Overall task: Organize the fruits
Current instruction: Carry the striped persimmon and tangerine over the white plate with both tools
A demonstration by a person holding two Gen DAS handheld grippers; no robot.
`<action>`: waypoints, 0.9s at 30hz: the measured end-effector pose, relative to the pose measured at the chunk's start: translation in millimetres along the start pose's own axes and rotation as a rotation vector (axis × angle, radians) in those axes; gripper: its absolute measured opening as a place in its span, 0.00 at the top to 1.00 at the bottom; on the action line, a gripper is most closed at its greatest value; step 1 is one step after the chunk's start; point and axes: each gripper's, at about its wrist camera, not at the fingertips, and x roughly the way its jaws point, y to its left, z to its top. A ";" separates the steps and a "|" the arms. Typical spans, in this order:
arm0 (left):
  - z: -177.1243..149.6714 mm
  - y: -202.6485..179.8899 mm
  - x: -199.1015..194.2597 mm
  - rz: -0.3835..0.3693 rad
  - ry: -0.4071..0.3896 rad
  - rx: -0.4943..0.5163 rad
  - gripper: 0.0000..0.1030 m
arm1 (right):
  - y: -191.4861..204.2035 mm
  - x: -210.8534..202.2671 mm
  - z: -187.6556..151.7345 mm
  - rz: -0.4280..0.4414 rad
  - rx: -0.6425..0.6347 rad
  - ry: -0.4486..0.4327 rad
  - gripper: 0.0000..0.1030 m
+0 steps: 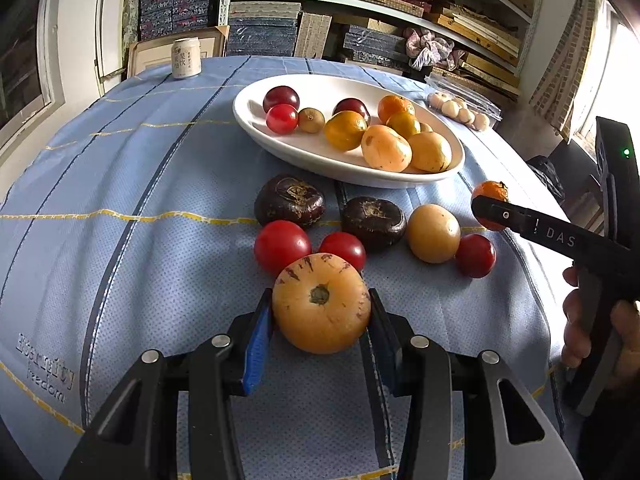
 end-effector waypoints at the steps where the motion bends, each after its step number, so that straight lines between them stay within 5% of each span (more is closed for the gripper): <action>1: 0.0 0.2 -0.1 -0.002 0.000 -0.002 0.56 | 0.1 0.1 0.1 0.002 0.001 0.000 0.57; 16: 8.0 -8.9 -24.1 -0.003 -0.072 0.035 0.56 | 10.7 -16.0 -0.9 -0.030 -0.029 -0.055 0.57; 27: 64.9 -5.4 -41.2 0.005 -0.133 0.074 0.56 | 31.0 -45.2 29.9 -0.037 -0.110 -0.087 0.57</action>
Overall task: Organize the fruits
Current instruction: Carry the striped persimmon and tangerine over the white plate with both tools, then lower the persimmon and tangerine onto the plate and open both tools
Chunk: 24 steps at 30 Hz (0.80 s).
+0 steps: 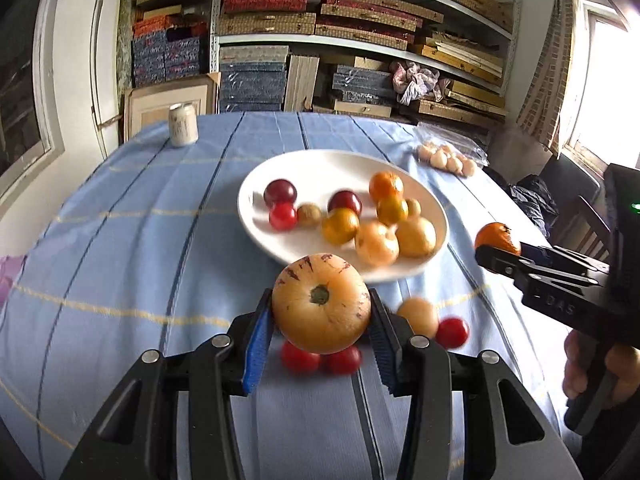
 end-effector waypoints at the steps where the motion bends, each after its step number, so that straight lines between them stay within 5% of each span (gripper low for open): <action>1: 6.2 -0.4 2.7 0.004 -0.003 0.007 0.56 | -0.7 -0.5 7.2 0.001 -0.002 -0.001 0.57; 15: 47.3 17.1 80.1 -0.007 0.064 0.004 0.56 | 20.3 70.9 107.1 -0.003 -0.044 0.055 0.57; 24: 48.3 27.4 93.7 -0.041 0.074 -0.009 0.56 | 41.3 139.2 133.0 -0.005 -0.090 0.124 0.57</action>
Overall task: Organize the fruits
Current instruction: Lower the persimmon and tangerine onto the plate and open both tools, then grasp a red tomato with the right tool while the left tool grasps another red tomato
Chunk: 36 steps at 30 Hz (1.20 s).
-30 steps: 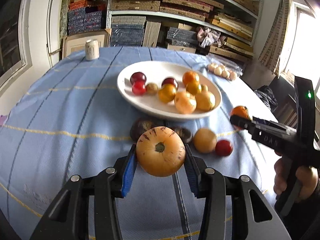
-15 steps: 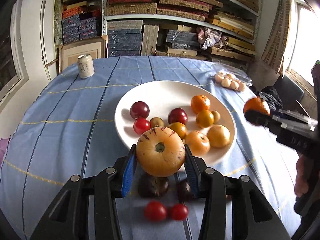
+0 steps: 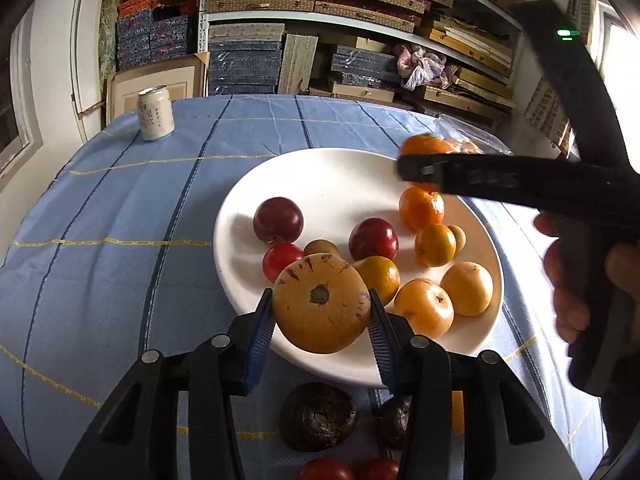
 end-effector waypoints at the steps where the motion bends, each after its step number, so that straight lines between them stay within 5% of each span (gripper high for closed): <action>1: 0.3 -0.1 0.8 0.000 0.002 0.003 0.56 | 1.5 5.9 1.4 0.001 -0.005 0.005 0.57; 9: -2.9 -2.5 12.4 0.008 0.039 0.014 0.49 | 4.7 41.1 1.6 -0.005 -0.012 0.061 0.56; 12: -3.2 -4.3 5.5 0.016 0.009 0.018 0.37 | 2.6 33.1 0.0 -0.028 -0.011 0.018 0.46; 19: -0.3 -1.3 -23.1 0.038 -0.123 -0.006 0.26 | -9.1 -14.3 -15.1 -0.034 0.015 -0.066 0.46; 29: -1.8 -8.3 -19.0 0.051 -0.086 0.005 0.26 | -24.8 -76.9 -89.8 -0.055 0.071 -0.060 0.41; 36: -16.9 -24.5 -46.5 0.118 -0.120 0.052 0.04 | -28.6 -110.2 -142.4 -0.042 0.138 -0.077 0.25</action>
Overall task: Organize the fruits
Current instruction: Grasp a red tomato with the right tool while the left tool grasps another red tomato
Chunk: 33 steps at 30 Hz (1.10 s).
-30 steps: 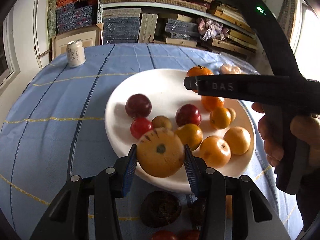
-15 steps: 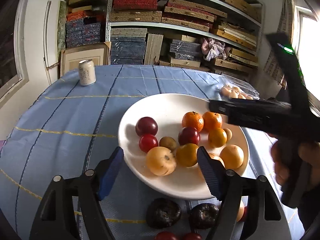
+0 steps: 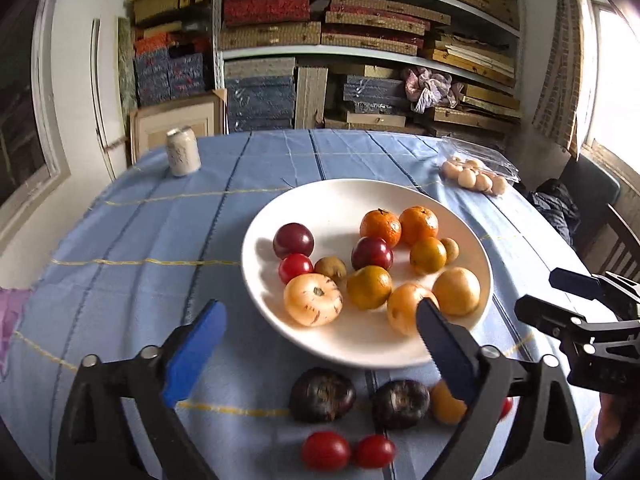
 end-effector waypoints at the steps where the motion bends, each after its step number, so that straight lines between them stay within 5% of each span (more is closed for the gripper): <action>1: -3.7 -1.8 -6.4 0.008 -0.005 0.010 0.04 | -0.8 -3.0 -4.3 0.004 0.005 -0.002 0.24; 8: -36.3 0.7 -34.4 -0.035 -0.005 -0.003 0.04 | 11.3 -16.9 -40.0 0.017 -0.012 -0.017 0.23; 23: -78.2 30.9 -31.6 -0.108 0.046 -0.148 0.04 | 39.9 2.4 -73.7 0.011 -0.113 0.022 0.24; 28: -79.6 24.2 -27.5 -0.106 0.069 -0.111 0.04 | 43.4 14.9 -74.1 0.006 -0.127 0.077 0.47; 33: -80.1 15.0 -24.4 -0.098 0.082 -0.064 0.04 | 51.9 24.6 -70.7 -0.027 -0.180 0.104 0.52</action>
